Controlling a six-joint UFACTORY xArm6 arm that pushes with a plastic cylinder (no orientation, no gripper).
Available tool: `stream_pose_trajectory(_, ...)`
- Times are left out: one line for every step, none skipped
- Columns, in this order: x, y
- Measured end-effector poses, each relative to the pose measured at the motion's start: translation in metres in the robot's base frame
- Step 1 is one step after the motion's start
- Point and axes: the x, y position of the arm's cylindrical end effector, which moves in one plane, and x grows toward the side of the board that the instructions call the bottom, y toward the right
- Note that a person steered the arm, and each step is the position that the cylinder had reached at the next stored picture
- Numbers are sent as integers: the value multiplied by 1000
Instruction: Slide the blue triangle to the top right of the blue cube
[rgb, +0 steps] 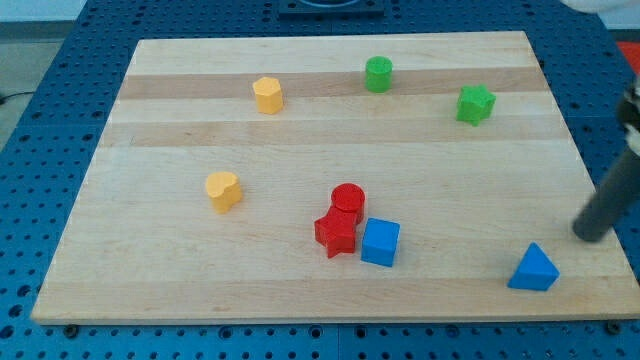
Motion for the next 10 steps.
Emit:
stream_pose_trajectory(42, -2)
stream_pose_trajectory(26, -51)
stream_pose_trajectory(21, -95)
stream_pose_trajectory(39, -100)
stream_pose_trajectory(56, -96)
stream_pose_trajectory(57, -143)
stream_pose_trajectory(31, -184)
stream_pose_trajectory(9, -189)
stream_pose_trajectory(10, -181)
stream_pose_trajectory(3, -177)
